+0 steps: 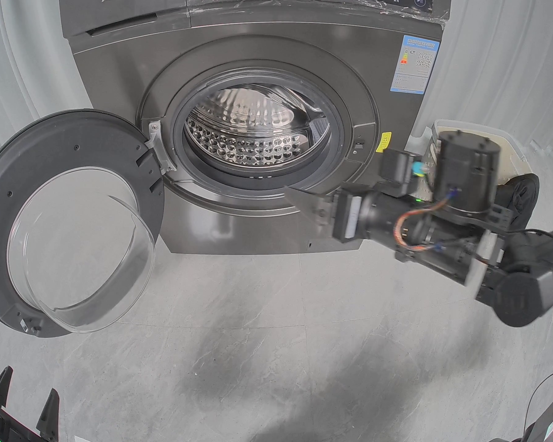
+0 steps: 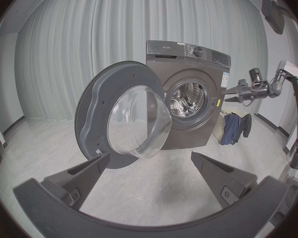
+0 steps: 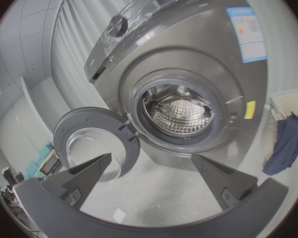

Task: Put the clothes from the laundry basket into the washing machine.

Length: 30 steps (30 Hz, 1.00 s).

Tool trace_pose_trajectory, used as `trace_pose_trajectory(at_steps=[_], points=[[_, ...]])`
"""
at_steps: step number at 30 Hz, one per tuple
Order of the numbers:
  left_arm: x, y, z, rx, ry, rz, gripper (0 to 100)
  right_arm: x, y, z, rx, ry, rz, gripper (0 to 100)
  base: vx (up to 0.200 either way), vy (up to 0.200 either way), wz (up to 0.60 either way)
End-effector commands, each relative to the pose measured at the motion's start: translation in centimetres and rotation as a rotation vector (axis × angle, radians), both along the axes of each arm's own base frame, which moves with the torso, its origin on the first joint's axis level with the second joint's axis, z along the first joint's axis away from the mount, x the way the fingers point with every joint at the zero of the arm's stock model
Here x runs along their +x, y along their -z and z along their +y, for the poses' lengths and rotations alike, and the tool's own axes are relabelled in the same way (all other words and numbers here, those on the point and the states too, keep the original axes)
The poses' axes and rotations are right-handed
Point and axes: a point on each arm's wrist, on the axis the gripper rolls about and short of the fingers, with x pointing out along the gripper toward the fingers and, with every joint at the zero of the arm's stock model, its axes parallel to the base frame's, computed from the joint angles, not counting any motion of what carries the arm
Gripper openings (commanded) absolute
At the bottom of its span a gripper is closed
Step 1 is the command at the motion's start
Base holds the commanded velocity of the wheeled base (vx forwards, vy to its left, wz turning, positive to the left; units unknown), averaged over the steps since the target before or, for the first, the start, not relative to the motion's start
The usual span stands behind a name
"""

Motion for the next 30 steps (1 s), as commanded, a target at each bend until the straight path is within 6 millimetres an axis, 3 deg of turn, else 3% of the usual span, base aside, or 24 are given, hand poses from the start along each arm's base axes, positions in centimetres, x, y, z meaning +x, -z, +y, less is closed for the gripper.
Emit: trace_pose_trajectory(at_steps=[1, 3, 4, 7, 13, 15, 18, 30], points=[[0.0, 0.5, 0.0, 0.001, 0.000, 0.002, 100, -7.0, -0.6, -11.8, 0.009, 0.184, -0.044, 100, 0.000, 0.000, 0.00], [0.0, 0.5, 0.0, 0.001, 0.000, 0.003, 100, -8.0, -0.6, -13.2, 0.008, 0.233, -0.062, 100, 0.000, 0.000, 0.00], [0.0, 0.5, 0.0, 0.001, 0.000, 0.002, 100, -9.4, -0.7, -15.0, 0.001, 0.304, -0.098, 100, 0.000, 0.000, 0.00], [0.0, 0.5, 0.0, 0.000, 0.000, 0.002, 100, -11.9, -0.1, -18.0, -0.033, 0.424, -0.151, 100, 0.000, 0.000, 0.00], [0.0, 0.5, 0.0, 0.000, 0.000, 0.002, 100, -17.9, 2.4, -21.3, -0.057, 0.581, -0.247, 100, 0.000, 0.000, 0.00], [0.0, 0.5, 0.0, 0.001, 0.000, 0.002, 100, -18.9, 3.3, -21.7, -0.060, 0.609, -0.256, 100, 0.000, 0.000, 0.00], [0.0, 0.5, 0.0, 0.001, 0.000, 0.002, 100, -21.4, 6.9, -22.3, -0.101, 0.658, -0.251, 100, 0.000, 0.000, 0.00], [0.0, 0.5, 0.0, 0.001, 0.000, 0.002, 100, -26.9, 11.9, -22.1, -0.095, 0.535, -0.240, 100, 0.000, 0.000, 0.00]])
